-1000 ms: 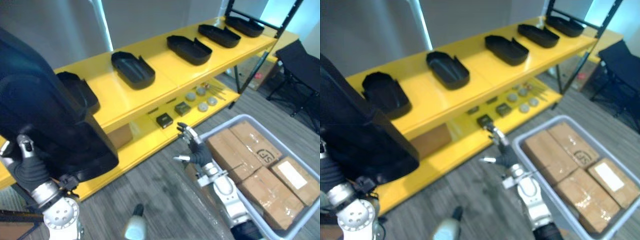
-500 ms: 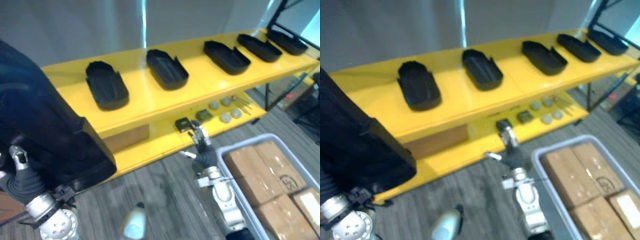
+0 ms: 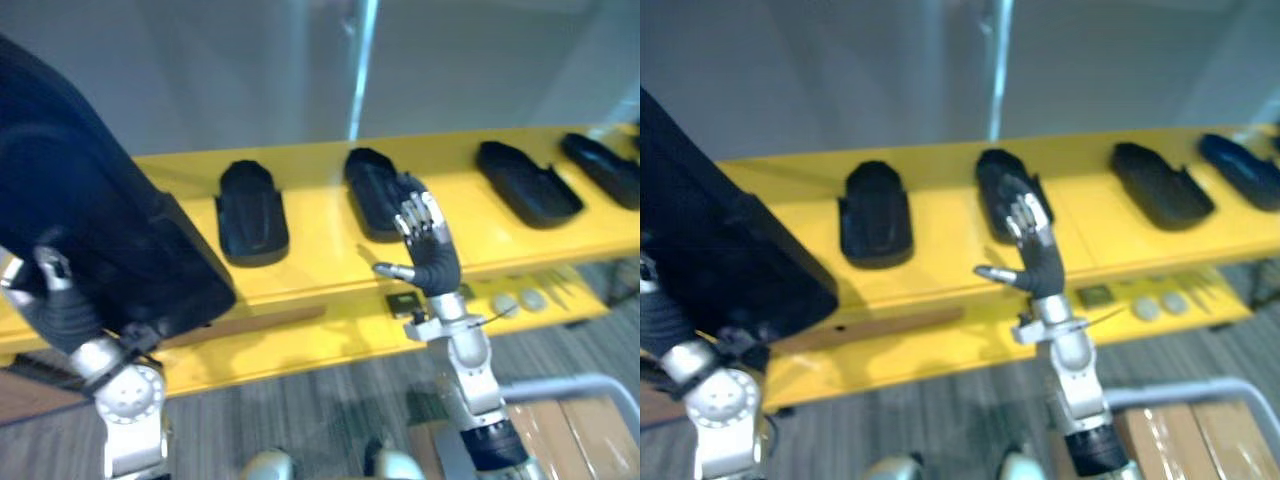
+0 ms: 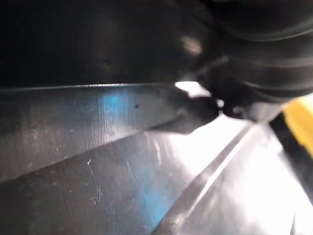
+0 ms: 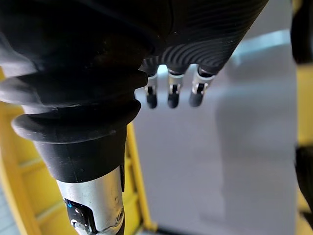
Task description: Walk over and take plastic housings, then place them on the shelf
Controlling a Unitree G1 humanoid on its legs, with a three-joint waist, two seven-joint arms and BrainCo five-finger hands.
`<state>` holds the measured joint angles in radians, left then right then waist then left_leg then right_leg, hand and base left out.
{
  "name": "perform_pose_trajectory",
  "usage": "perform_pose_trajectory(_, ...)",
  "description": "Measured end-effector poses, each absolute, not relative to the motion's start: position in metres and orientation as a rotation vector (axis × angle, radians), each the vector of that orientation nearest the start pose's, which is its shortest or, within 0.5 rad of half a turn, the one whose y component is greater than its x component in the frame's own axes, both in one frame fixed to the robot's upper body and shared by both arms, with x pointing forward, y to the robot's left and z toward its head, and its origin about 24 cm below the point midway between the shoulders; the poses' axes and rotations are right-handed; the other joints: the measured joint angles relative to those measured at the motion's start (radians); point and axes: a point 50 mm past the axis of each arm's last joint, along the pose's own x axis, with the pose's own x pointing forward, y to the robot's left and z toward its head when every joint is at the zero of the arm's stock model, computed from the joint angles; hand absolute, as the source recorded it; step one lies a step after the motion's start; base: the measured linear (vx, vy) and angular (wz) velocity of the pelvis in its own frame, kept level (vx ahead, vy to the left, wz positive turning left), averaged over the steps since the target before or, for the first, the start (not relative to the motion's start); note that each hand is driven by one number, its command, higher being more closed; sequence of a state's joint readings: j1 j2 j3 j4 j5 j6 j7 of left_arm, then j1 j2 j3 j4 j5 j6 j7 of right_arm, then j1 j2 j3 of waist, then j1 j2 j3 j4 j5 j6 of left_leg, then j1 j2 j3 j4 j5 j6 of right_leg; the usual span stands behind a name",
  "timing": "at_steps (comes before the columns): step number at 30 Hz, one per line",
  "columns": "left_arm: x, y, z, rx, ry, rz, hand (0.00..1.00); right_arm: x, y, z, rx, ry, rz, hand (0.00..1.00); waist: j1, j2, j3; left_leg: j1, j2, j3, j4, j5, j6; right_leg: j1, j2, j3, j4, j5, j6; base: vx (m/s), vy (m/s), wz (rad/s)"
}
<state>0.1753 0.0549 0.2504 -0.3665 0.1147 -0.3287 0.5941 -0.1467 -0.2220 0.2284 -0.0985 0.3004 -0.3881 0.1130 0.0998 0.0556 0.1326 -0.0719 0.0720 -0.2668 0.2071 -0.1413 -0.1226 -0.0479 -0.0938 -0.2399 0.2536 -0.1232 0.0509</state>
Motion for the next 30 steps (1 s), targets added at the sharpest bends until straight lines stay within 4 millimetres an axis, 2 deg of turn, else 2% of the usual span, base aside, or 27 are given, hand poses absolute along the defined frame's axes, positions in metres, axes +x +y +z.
perform_pose_trajectory(1, 0.182, 0.238, 0.124, 0.123, -0.592, 0.817, 1.0, 0.258, -0.121, 0.129, 0.097, -0.566, 0.38, 0.0, -0.002, 0.001, 0.0, 0.002, 0.005, 0.042, -0.018, 0.022, 0.003, 0.018, -0.003, -0.026, -0.012, -0.003, -0.004, 0.18, -0.195, 1.46)
perform_pose_trajectory(2, 0.183, 0.232, 0.125, 0.103, -0.599, 0.79, 1.0, 0.258, -0.124, 0.13, 0.079, -0.571, 0.347, 0.0, -0.009, 0.003, 0.0, 0.0, 0.014, 0.167, -0.037, 0.055, 0.029, 0.06, -0.013, -0.097, -0.031, -0.008, -0.013, 0.12, -0.129, 1.36)
perform_pose_trajectory(3, 0.184, 0.227, 0.126, 0.093, -0.602, 0.76, 1.0, 0.259, -0.127, 0.13, 0.064, -0.575, 0.316, 0.0, -0.012, 0.004, 0.001, 0.0, 0.019, 0.243, -0.038, 0.066, 0.044, 0.082, -0.016, -0.129, -0.038, -0.009, -0.015, 0.11, -0.111, 1.4)
perform_pose_trajectory(5, 0.187, 0.22, 0.126, 0.079, -0.607, 0.707, 1.0, 0.259, -0.13, 0.133, 0.055, -0.591, 0.277, 0.0, -0.011, 0.003, 0.001, 0.002, 0.021, 0.327, -0.048, 0.082, 0.061, 0.097, -0.025, -0.163, -0.04, -0.01, -0.017, 0.05, -0.018, 0.76)
perform_pose_trajectory(7, 0.188, 0.215, 0.126, 0.08, -0.602, 0.66, 1.0, 0.254, -0.131, 0.136, 0.045, -0.618, 0.246, 0.0, -0.007, 0.0, 0.001, 0.024, 0.001, 0.329, -0.108, 0.112, 0.054, 0.108, -0.038, -0.17, -0.047, -0.01, -0.017, 0.04, 0.048, 0.36)
perform_pose_trajectory(11, 0.186, 0.216, 0.119, 0.111, -0.547, 0.631, 1.0, 0.247, -0.126, 0.137, 0.074, -0.669, 0.227, 0.0, -0.019, -0.016, -0.001, 0.061, -0.031, 0.328, -0.147, 0.121, 0.062, 0.152, -0.06, -0.17, -0.083, -0.008, -0.012, 0.0, 0.064, 0.04)
perform_pose_trajectory(13, 0.18, 0.218, 0.117, 0.142, -0.531, 0.635, 1.0, 0.243, -0.119, 0.14, 0.132, -0.702, 0.246, 0.0, -0.023, -0.028, -0.01, 0.057, -0.046, 0.323, -0.171, 0.129, 0.068, 0.157, -0.064, -0.171, -0.12, 0.002, 0.005, -0.01, 0.046, 0.1)
perform_pose_trajectory(16, 0.18, 0.22, 0.118, 0.155, -0.529, 0.647, 1.0, 0.24, -0.109, 0.139, 0.17, -0.703, 0.303, 0.0, -0.025, -0.023, -0.01, 0.015, -0.06, 0.282, -0.156, 0.142, 0.072, 0.157, -0.065, -0.212, -0.151, 0.016, 0.028, -0.01, 0.006, 0.4)
perform_pose_trajectory(18, 0.178, 0.223, 0.118, 0.153, -0.528, 0.671, 1.0, 0.24, -0.102, 0.135, 0.171, -0.684, 0.347, 0.0, -0.023, -0.019, -0.012, 0.009, -0.065, 0.265, -0.167, 0.153, 0.072, 0.165, -0.068, -0.239, -0.151, 0.016, 0.028, 0.0, -0.005, 0.51)
perform_pose_trajectory(20, 0.178, 0.224, 0.118, 0.158, -0.53, 0.681, 1.0, 0.238, -0.097, 0.135, 0.166, -0.685, 0.382, 0.0, -0.03, -0.014, -0.015, 0.004, -0.041, 0.367, -0.161, 0.122, 0.097, 0.19, -0.082, -0.295, -0.159, 0.019, 0.032, 0.02, 0.023, 0.76)
perform_pose_trajectory(21, 0.179, 0.222, 0.118, 0.156, -0.532, 0.668, 1.0, 0.238, -0.098, 0.136, 0.159, -0.688, 0.386, 0.0, -0.05, -0.006, -0.02, -0.001, -0.006, 0.483, -0.13, 0.122, 0.099, 0.209, -0.095, -0.336, -0.153, 0.019, 0.033, 0.05, 0.037, 0.85)
perform_pose_trajectory(23, 0.181, 0.22, 0.119, 0.163, -0.532, 0.641, 1.0, 0.24, -0.102, 0.135, 0.146, -0.68, 0.371, 0.0, -0.055, 0.014, -0.03, 0.0, 0.014, 0.58, -0.088, 0.121, 0.111, 0.225, -0.117, -0.359, -0.116, 0.015, 0.037, 0.08, 0.148, 0.67)
perform_pose_trajectory(25, 0.182, 0.22, 0.12, 0.174, -0.543, 0.627, 1.0, 0.241, -0.103, 0.137, 0.139, -0.689, 0.368, 0.0, -0.054, 0.014, -0.037, 0.019, -0.021, 0.559, -0.103, 0.124, 0.108, 0.225, -0.157, -0.36, -0.065, 0.003, 0.047, 0.09, 0.202, 0.43)
perform_pose_trajectory(26, 0.186, 0.217, 0.123, 0.177, -0.56, 0.594, 1.0, 0.242, -0.106, 0.137, 0.145, -0.689, 0.345, 0.0, -0.061, 0.004, -0.038, 0.024, -0.05, 0.534, -0.111, 0.13, 0.117, 0.226, -0.187, -0.361, -0.037, 0.001, 0.05, 0.07, 0.137, 0.48)
perform_pose_trajectory(30, 0.194, 0.212, 0.13, 0.221, -0.582, 0.498, 1.0, 0.247, -0.111, 0.126, 0.189, -0.634, 0.235, 0.0, -0.05, -0.03, -0.019, 0.056, -0.081, 0.532, -0.125, 0.127, 0.13, 0.225, -0.227, -0.347, 0.039, 0.004, 0.047, 0.03, 0.134, 0.16)
